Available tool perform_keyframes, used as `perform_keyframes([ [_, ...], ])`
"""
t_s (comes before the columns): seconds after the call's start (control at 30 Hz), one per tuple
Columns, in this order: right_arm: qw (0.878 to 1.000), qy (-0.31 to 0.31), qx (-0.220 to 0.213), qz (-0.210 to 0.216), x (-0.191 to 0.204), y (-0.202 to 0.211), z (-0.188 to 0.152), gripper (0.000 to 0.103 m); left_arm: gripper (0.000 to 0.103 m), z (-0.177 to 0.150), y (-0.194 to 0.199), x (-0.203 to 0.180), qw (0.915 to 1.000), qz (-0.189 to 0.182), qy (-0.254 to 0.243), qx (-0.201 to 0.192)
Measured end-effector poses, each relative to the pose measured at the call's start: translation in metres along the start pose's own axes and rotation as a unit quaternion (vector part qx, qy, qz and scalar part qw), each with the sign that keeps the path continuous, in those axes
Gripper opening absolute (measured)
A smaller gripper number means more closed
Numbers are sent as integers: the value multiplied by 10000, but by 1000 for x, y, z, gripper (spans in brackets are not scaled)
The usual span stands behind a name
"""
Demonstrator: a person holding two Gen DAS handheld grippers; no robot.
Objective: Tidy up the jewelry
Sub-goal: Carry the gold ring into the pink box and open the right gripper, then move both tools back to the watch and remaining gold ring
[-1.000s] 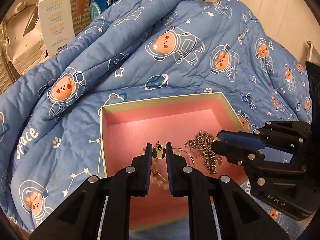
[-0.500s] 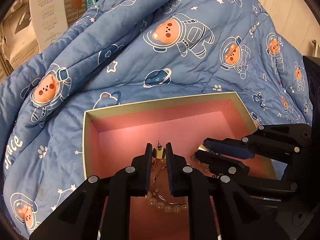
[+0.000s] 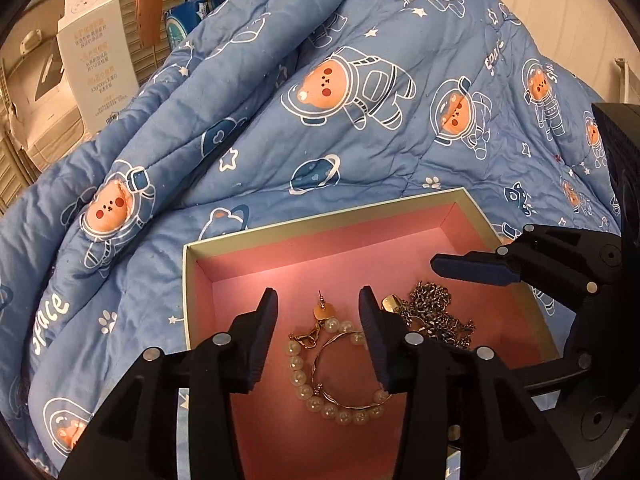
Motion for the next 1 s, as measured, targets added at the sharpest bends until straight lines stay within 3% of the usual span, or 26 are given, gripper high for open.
perform_keyframes([
  [0.2, 9997, 148, -171, -33, 2, 20, 2, 54, 63, 4, 29, -4, 9988, 117, -214, -426],
  [0.27, 9994, 147, -301, -29, 3, 34, 2, 63, 71, 1, 43, -4, 9977, 153, -238, -608],
  [0.43, 9982, 64, -589, 73, 9, 75, -11, 71, 88, -13, 85, -6, 9947, 94, -128, -1013],
  [1.0, 9969, -342, -643, 304, 43, 165, -107, 77, 94, -107, 160, -24, 9956, 95, -77, -930],
])
Point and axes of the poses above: each gripper's, at about its wrist camera, not at the fingertips, and y roughly against the way its jaws point, x to its left, z to its top, the point moved 1 cm from there along -y, roughly the way its jaws point, and after that the axes turned 11 degrees about -x, right-handed, at the moved point
